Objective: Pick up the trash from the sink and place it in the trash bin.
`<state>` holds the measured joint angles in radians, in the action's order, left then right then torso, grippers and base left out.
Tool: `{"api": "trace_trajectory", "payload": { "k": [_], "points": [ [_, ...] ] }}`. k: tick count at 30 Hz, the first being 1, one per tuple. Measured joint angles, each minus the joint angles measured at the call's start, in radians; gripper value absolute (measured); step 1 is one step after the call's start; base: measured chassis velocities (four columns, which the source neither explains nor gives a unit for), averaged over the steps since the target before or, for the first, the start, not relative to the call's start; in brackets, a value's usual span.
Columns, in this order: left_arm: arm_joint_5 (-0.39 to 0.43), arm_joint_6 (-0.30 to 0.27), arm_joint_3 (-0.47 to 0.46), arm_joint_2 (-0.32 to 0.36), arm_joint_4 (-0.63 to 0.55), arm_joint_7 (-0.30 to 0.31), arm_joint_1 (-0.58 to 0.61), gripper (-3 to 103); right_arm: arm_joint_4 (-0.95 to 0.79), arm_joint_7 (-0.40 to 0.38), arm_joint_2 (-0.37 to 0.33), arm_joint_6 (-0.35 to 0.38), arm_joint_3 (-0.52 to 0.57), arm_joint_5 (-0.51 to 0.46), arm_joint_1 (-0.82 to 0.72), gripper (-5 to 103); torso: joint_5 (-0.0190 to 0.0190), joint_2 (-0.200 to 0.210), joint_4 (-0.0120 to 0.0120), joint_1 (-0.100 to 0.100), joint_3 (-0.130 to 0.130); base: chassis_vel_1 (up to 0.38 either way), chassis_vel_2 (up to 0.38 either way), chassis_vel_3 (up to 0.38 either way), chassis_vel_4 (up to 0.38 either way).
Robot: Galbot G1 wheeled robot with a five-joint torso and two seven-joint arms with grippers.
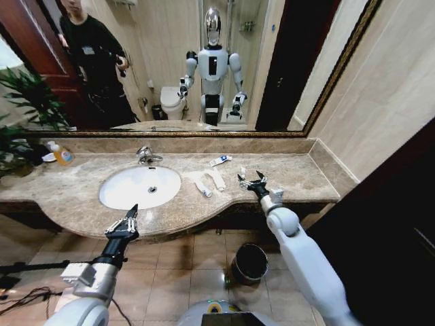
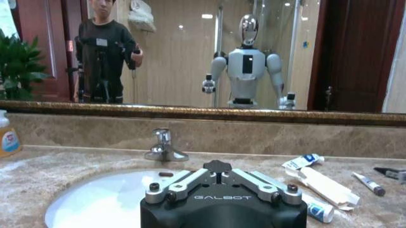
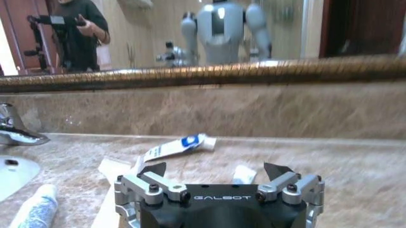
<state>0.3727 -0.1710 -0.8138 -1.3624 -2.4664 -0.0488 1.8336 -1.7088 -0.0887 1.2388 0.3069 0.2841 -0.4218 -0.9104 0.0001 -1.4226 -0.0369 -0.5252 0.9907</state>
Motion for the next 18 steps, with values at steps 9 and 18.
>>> {"api": "trace_trajectory", "payload": {
  "k": [9, 18],
  "points": [
    [0.000, 0.000, 0.000, 0.000, 0.000, 0.000, 0.000, 0, 0.105, -0.001, 0.026, 0.065, -0.026, -0.025, 0.081, 100, -0.0001, 0.000, 0.0001, 0.000, 0.000, 0.000, 0.000, 0.000, 0.000],
    [0.000, 0.000, 0.000, 0.000, 0.000, 0.000, 0.000, 0, 0.166, -0.011, 0.047, 0.051, -0.034, 0.006, 0.103, 95, -0.0001, 0.000, 0.0000, 0.000, 0.000, 0.000, 0.000, 0.000, 0.000]
  ]
}}
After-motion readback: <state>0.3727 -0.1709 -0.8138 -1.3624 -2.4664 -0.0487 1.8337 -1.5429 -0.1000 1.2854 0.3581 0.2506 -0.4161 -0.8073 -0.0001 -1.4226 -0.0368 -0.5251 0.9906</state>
